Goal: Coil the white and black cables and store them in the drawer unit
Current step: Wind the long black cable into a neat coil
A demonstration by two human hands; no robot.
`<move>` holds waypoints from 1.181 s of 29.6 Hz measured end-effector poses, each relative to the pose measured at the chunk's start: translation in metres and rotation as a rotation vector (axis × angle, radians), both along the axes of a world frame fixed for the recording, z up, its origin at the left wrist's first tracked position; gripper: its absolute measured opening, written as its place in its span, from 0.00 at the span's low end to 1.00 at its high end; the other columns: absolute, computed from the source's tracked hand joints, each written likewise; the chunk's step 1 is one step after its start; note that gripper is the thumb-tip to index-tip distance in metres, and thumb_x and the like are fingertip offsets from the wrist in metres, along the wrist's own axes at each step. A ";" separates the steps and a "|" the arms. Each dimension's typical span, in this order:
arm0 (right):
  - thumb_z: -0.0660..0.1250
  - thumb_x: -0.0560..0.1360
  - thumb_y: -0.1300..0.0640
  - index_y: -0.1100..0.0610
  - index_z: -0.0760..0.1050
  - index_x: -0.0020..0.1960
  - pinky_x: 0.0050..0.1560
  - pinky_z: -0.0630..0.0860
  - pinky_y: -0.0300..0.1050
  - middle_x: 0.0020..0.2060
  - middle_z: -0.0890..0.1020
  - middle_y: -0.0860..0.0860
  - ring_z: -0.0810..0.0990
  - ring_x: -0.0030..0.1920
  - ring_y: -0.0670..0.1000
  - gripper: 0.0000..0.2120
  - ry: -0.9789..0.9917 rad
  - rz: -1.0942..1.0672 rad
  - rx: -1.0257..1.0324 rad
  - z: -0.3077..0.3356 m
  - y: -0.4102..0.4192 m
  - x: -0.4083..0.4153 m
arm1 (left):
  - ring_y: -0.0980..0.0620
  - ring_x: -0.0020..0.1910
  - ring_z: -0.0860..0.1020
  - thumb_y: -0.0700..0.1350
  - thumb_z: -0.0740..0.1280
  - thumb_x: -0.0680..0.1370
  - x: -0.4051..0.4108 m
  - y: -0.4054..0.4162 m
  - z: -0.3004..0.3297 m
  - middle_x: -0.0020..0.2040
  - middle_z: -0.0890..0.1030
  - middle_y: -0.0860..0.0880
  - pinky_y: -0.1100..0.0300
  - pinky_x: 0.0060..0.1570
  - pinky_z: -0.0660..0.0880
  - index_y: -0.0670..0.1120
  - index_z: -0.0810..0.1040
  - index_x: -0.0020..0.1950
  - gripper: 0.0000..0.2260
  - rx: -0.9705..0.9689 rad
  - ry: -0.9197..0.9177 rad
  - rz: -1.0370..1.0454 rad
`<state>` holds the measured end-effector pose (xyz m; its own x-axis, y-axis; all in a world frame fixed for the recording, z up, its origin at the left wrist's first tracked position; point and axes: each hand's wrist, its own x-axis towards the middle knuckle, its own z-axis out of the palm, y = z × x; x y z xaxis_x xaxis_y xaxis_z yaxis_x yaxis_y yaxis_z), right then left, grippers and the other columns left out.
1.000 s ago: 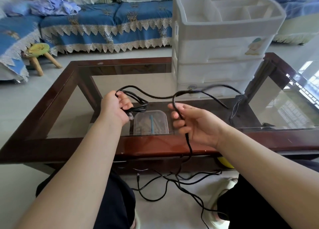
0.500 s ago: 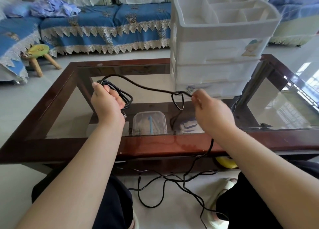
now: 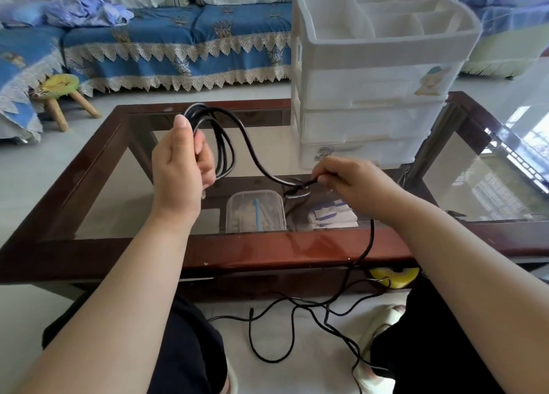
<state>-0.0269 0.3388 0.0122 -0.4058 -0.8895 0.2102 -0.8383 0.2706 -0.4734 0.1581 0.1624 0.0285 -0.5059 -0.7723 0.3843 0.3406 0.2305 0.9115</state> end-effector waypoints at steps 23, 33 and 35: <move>0.55 0.82 0.54 0.55 0.69 0.44 0.18 0.55 0.32 0.24 0.65 0.48 0.57 0.20 0.43 0.11 -1.421 -0.420 -0.092 -0.018 -0.011 0.042 | 0.55 0.19 0.56 0.52 0.52 0.83 -0.019 -0.011 -0.011 0.21 0.60 0.54 0.65 0.20 0.54 0.48 0.64 0.32 0.20 0.711 -0.153 0.204; 0.58 0.80 0.47 0.57 0.80 0.48 0.46 0.77 0.48 0.39 0.83 0.52 0.80 0.39 0.53 0.17 -0.555 -0.264 0.113 -0.007 -0.002 0.031 | 0.56 0.18 0.55 0.53 0.52 0.83 -0.017 -0.008 -0.014 0.23 0.59 0.54 0.65 0.19 0.53 0.48 0.63 0.32 0.20 0.711 -0.216 0.028; 0.57 0.80 0.45 0.54 0.78 0.56 0.47 0.72 0.43 0.50 0.81 0.49 0.78 0.48 0.50 0.17 -0.324 -0.249 0.108 -0.009 -0.001 0.032 | 0.57 0.19 0.55 0.54 0.52 0.84 -0.019 -0.003 -0.013 0.23 0.59 0.54 0.65 0.19 0.53 0.48 0.64 0.33 0.21 0.638 -0.233 -0.104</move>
